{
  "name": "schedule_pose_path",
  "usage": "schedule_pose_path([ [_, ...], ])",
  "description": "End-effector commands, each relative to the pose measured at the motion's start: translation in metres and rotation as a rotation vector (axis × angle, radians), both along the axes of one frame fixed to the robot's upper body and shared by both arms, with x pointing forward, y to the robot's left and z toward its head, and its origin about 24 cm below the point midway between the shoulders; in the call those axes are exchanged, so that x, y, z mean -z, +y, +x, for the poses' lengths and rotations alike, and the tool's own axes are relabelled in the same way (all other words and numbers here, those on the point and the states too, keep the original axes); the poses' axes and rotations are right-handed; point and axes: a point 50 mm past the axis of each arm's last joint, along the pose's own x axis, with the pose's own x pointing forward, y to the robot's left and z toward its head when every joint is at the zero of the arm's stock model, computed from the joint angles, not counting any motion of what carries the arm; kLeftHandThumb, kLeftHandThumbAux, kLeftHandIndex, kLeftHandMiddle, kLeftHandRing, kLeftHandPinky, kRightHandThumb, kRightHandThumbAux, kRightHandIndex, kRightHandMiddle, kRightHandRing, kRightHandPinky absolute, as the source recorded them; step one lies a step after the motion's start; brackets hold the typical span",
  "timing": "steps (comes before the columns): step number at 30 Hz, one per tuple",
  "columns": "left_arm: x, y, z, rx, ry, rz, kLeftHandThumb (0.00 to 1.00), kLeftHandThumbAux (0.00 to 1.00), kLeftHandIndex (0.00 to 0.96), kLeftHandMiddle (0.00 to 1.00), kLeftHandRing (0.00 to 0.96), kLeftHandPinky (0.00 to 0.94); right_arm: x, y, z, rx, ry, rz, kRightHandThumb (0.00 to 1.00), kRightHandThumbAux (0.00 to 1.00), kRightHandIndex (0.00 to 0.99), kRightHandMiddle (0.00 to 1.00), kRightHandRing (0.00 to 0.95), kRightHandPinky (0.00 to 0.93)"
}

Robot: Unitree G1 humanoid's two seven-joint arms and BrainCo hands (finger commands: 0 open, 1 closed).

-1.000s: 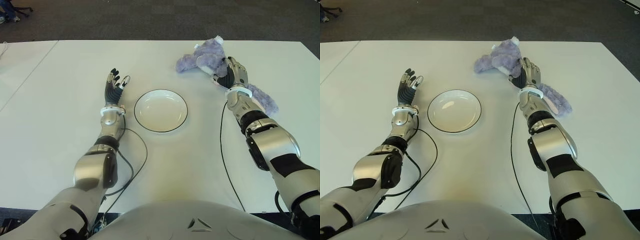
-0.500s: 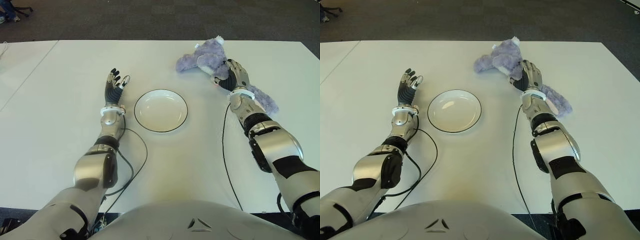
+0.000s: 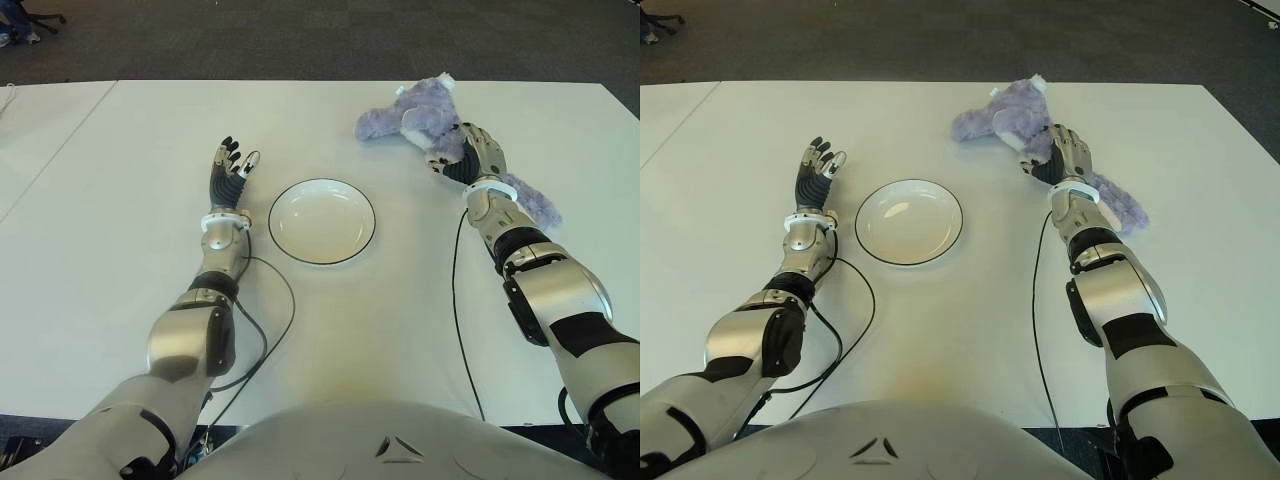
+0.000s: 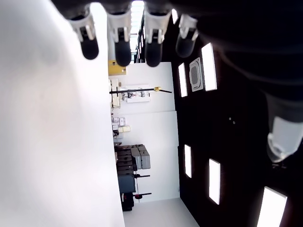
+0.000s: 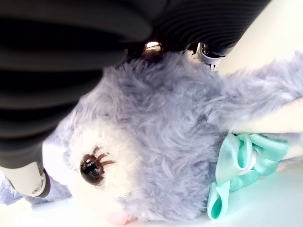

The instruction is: Put the doll into the plate.

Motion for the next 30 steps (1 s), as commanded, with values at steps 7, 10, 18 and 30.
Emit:
schedule_pose_path([
  [7,0.0939,-0.0117,-0.0809,-0.017,0.459,-0.081,0.000,0.506,0.022,0.104,0.098,0.082,0.0414,0.0013,-0.0200,0.046,0.194,-0.007,0.268,0.525,0.039,0.000,0.000,0.000],
  [10,0.0940,-0.0123,-0.0810,-0.017,0.458,-0.081,0.000,0.507,0.025,0.104,0.097,0.079,0.0419,0.0013,-0.0203,0.045,0.197,-0.009,0.270,0.525,0.044,0.000,0.000,0.000],
  [18,0.0942,-0.0136,-0.0812,-0.019,0.459,-0.081,0.000,0.502,0.033,0.114,0.103,0.086,0.0437,0.0022,-0.0211,0.035,0.210,-0.008,0.278,0.542,0.065,0.000,0.000,0.000],
  [30,0.0946,-0.0146,-0.0816,-0.015,0.460,-0.086,0.000,0.505,0.023,0.113,0.106,0.089,0.0488,0.0055,-0.0235,0.018,0.234,-0.007,0.305,0.570,0.068,0.000,0.000,0.000],
])
